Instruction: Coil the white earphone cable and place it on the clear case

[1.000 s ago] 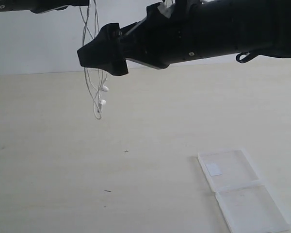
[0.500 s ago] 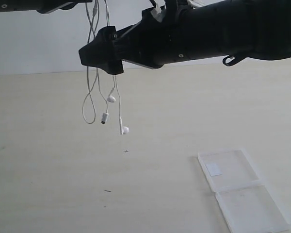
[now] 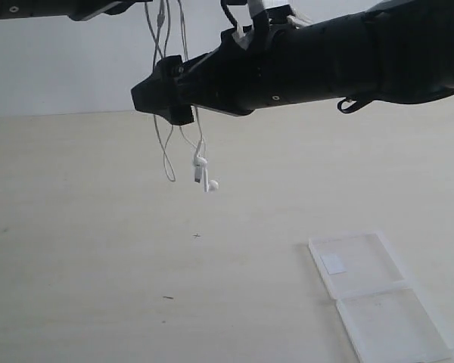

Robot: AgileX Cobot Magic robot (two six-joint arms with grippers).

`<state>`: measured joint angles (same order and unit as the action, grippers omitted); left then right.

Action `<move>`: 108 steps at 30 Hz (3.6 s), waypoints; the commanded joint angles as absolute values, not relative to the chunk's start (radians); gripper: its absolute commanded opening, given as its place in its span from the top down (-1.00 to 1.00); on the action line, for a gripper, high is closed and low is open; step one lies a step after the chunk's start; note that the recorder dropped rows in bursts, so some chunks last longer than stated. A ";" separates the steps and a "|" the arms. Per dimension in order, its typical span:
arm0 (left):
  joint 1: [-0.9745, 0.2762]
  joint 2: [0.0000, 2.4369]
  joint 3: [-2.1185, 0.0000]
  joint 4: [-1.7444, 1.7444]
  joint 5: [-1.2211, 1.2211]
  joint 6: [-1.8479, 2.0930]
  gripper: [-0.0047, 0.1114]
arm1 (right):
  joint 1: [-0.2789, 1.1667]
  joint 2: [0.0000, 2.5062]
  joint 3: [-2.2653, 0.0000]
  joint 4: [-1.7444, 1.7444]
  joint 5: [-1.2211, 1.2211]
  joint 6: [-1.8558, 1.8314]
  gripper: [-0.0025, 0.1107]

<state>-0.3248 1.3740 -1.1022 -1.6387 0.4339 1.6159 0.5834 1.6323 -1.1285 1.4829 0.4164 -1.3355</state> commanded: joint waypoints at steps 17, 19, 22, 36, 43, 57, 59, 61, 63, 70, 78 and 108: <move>-0.330 1.370 -1.142 -1.652 0.491 1.620 0.92 | 0.583 1.640 -1.135 1.490 0.387 -1.366 -0.64; -0.330 1.370 -1.142 -1.656 0.499 1.620 0.92 | 0.583 1.640 -1.135 1.490 0.387 -1.366 -0.64; -0.330 1.370 -1.142 -1.660 0.505 1.620 0.92 | 0.583 1.640 -1.135 1.490 0.385 -1.367 -0.64; -0.330 1.370 -1.142 -1.663 0.514 1.620 0.92 | 0.583 1.642 -1.135 1.518 0.332 -1.386 0.57; -0.330 1.370 -1.142 -1.669 0.524 1.619 0.92 | 0.583 1.642 -1.135 1.534 0.348 -1.433 0.96; -0.330 1.369 -1.142 -1.648 0.522 1.619 0.92 | 0.583 1.642 -1.135 1.556 0.324 -1.473 0.96; -0.330 1.367 -1.142 -1.616 0.522 1.603 0.92 | 0.583 1.640 -1.135 1.558 0.278 -1.473 0.96; -0.330 1.362 -1.142 -1.571 0.524 1.548 0.92 | 0.583 1.638 -1.135 1.560 0.245 -1.473 0.96; -0.330 1.354 -1.142 -1.509 0.534 1.486 0.92 | 0.583 1.631 -1.135 1.560 0.218 -1.487 0.96; -0.330 1.332 -1.142 -1.328 0.578 1.329 0.92 | 0.583 1.573 -1.135 1.464 0.088 -1.500 0.96; -0.330 1.353 -1.142 -1.272 0.704 1.298 0.79 | 0.583 1.510 -1.135 1.430 0.130 -1.500 0.96; -0.272 1.326 -1.142 -0.605 0.673 0.657 -0.16 | 0.563 1.510 -1.135 0.633 0.255 -0.973 0.96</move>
<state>-0.2915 1.3423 -1.1421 -0.6591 0.6768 0.7046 0.5794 1.5142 -1.1307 0.8572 0.1835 -1.2042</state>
